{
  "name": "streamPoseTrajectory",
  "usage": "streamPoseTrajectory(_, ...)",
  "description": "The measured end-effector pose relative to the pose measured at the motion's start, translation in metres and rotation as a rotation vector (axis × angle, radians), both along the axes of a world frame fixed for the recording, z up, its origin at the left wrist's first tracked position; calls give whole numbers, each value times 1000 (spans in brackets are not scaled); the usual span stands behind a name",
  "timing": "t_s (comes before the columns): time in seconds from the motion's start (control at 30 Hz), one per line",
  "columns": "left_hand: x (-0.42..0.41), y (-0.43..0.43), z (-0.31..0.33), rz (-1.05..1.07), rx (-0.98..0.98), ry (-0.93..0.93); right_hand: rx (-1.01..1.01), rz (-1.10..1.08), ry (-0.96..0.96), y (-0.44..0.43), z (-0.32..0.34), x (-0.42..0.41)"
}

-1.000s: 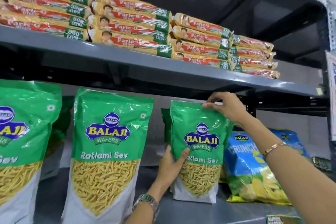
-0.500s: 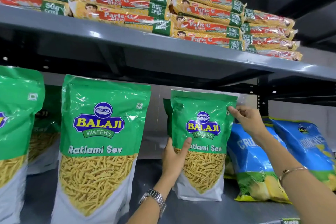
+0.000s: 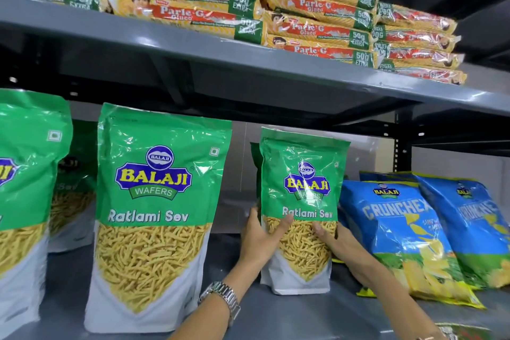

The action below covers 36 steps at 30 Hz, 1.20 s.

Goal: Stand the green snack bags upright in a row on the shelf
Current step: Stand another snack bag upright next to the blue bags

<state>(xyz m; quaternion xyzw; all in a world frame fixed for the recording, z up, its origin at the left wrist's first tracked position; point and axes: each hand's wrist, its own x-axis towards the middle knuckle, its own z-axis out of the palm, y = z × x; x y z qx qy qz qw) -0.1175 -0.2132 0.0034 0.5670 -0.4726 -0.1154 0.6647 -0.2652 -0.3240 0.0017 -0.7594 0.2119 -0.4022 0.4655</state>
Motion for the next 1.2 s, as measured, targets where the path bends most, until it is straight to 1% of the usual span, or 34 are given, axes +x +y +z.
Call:
streamPoseTrajectory(0.13, 5, 0, -11, -71, 99, -6, 95, 86, -69, 2, -12, 3)
streamPoseTrajectory(0.27, 4, 2, -15, -81, 99, -30, 108, 62, -140, 8, -17, 6)
streamPoseTrajectory(0.53, -5, 21, -16, -79, 93, -47, 152, 66, -188, 21, -27, -1)
streamPoseTrajectory(0.87, -25, 49, -23, 11, 103, -128, 144, 23, -158, 38, -35, -17)
streamPoseTrajectory(0.97, -25, 54, -24, -16, 128, -127, 115, 9, -119, 43, -36, -25)
streamPoseTrajectory(1.07, -22, 59, -30, -80, 209, -97, 72, 16, -3, 45, -39, -35)
streamPoseTrajectory(1.2, -17, 58, -41, -102, 216, -145, 46, 11, 32, 48, -40, -41)
